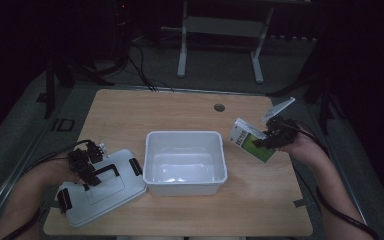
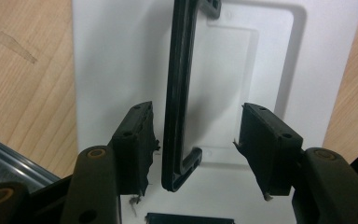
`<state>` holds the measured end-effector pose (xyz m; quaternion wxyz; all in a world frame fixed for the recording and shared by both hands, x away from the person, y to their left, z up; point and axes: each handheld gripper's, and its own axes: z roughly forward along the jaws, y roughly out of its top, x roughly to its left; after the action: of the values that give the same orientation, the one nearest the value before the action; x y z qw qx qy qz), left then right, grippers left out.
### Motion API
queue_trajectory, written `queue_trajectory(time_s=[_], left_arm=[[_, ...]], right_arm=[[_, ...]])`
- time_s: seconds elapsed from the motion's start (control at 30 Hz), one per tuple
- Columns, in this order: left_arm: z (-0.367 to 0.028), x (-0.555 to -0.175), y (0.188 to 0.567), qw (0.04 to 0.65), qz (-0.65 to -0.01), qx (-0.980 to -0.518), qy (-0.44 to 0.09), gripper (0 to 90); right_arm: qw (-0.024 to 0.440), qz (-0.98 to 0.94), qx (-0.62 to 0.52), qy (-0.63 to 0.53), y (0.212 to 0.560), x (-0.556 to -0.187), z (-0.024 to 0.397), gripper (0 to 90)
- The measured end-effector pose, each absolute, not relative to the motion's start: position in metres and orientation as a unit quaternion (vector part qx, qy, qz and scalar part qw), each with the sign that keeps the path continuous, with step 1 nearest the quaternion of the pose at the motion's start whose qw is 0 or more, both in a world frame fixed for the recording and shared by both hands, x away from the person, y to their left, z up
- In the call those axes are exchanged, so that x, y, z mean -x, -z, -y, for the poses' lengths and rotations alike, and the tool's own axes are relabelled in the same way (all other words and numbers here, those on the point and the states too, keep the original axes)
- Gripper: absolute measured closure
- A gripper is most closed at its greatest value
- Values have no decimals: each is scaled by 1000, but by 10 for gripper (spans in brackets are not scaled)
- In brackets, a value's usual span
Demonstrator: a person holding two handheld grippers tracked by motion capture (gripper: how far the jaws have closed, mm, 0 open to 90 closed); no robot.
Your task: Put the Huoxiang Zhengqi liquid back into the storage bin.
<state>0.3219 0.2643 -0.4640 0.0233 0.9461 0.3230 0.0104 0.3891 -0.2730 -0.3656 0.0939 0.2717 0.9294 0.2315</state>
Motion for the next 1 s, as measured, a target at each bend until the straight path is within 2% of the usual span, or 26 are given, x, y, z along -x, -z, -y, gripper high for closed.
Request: queue_trajectory(time_s=[0.53, 1.0], left_arm=[[-263, -321, 461, 24, -321, -947, -12, 452], [-263, -320, 464, 22, -323, -946, -9, 452]], right_arm=[[83, -943, -184, -266, 326, -364, 229, 637], [63, -955, -96, -274, 319, -346, 183, 637]])
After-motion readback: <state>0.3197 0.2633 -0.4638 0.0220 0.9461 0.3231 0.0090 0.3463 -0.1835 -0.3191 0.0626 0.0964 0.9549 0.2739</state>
